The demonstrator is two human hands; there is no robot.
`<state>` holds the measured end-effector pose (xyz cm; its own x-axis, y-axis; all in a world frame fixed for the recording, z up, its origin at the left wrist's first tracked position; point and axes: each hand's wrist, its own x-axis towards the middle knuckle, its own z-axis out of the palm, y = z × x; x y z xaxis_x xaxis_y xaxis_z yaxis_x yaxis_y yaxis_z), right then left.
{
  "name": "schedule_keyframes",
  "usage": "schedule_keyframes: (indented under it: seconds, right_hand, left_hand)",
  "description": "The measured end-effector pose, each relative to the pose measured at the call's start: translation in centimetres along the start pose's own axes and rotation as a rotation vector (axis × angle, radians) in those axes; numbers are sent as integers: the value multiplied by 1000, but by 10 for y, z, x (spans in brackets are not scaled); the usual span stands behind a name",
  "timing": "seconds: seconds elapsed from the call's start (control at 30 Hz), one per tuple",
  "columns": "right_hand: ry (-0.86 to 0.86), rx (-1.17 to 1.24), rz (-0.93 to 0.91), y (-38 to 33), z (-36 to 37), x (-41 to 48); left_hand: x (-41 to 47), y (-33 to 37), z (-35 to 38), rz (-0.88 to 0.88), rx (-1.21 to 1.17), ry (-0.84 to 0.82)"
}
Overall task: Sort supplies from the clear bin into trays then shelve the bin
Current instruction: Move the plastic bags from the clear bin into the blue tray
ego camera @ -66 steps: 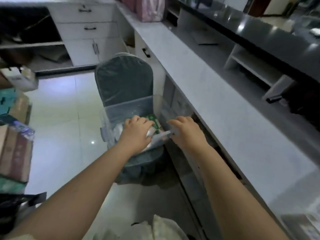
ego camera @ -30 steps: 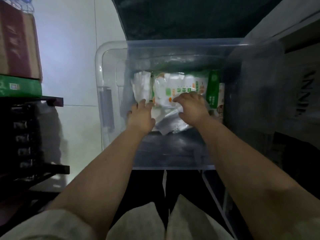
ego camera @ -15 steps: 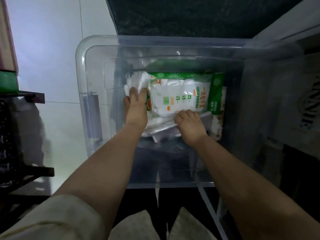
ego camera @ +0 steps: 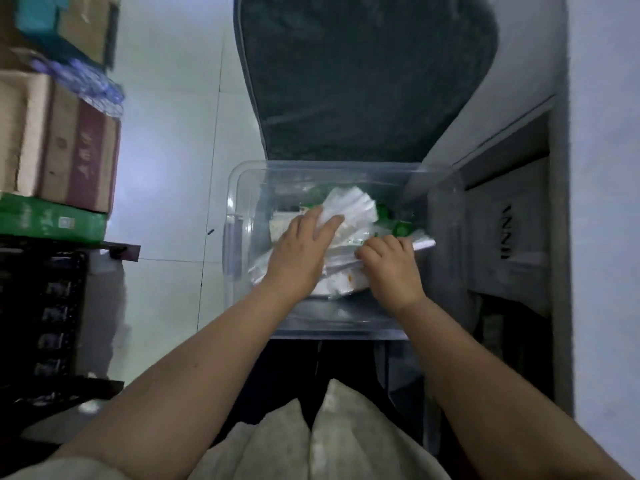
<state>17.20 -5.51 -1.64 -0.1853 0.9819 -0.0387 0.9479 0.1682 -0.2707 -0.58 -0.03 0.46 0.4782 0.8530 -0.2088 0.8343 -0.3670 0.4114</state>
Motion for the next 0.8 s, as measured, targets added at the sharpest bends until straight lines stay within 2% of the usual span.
schedule_keyframes:
  seconds: [0.13,0.2,0.33,0.53,0.67,0.8]
  right_hand:
    - [289,-35,52,-16,-65,-24]
    - [382,-31,77,-19,-75,-31]
    - [581,-103,217,-44,-115,-62]
    - [657,-172,517,-102,-146,-120]
    - [681,-198,696,-140,-161,-177]
    - [738,-297,821,-178,-178,-238]
  left_hand:
    - [-9,44,-61,285,-68,-33]
    - [-6,54,-72,317,-140,-50]
    - [-18,78,-103,521,-192,-102]
    - [-44,105,-122,834,-120,-229]
    - [-75,133,-124,982,-34,-337]
    - [-124,177,-114,1157,39,-305]
